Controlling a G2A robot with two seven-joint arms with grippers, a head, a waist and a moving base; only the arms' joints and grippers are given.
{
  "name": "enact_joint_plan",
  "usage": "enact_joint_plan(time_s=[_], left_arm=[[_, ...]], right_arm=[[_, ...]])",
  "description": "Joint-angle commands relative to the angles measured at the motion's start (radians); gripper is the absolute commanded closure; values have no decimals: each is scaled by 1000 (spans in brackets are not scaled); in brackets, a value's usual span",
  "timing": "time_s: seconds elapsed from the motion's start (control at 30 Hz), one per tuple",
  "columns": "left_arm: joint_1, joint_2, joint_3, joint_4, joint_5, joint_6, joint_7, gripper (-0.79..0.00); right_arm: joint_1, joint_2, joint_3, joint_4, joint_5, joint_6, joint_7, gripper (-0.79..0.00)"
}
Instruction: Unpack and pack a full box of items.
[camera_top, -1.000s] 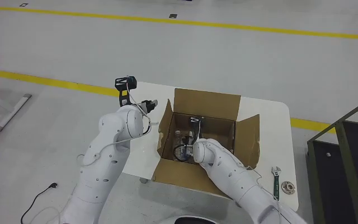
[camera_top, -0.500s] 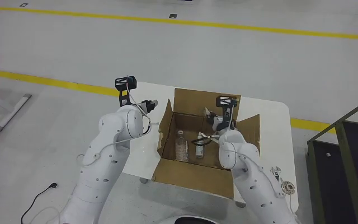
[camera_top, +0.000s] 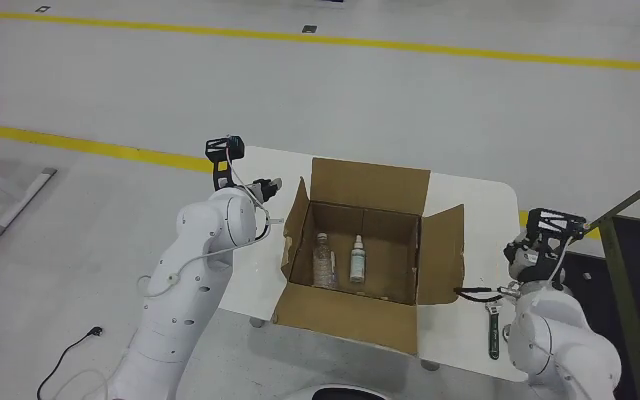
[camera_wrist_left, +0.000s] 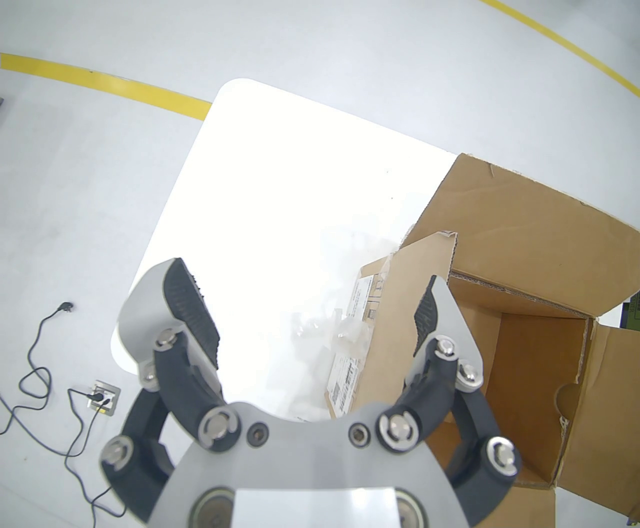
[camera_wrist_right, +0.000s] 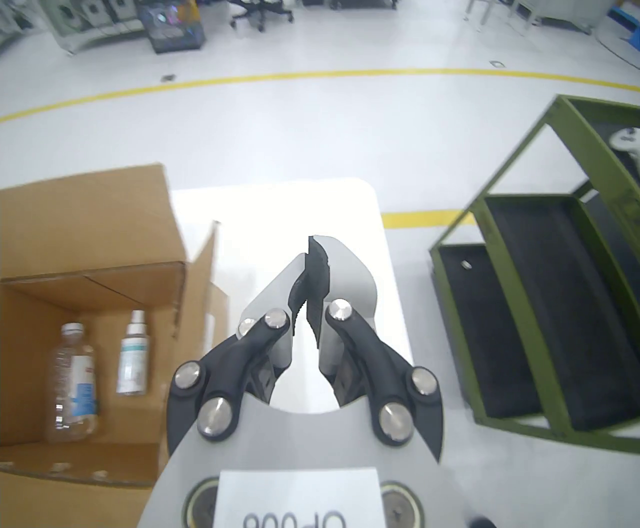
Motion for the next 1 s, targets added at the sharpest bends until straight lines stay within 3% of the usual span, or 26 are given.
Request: enact_joint_plan(time_s=[0.0,0.2,0.37,0.6,0.97], left_arm=[[0,0,0,0,0,0,0,-785],[0,0,0,0,0,0,0,-785],[0,0,0,0,0,0,0,-785],[0,0,0,0,0,0,0,-785],[0,0,0,0,0,0,0,-785]], right_arm=[[-26,1,40,-11,-21,-6,76,-3],[-69,3,114,87,-14,-96,260,-58],[-33,9,95,265,-12,-225,363,0],[60,9,32,447,-23,-275,403,0],[50,7,5,446,-15,-310,379,0]])
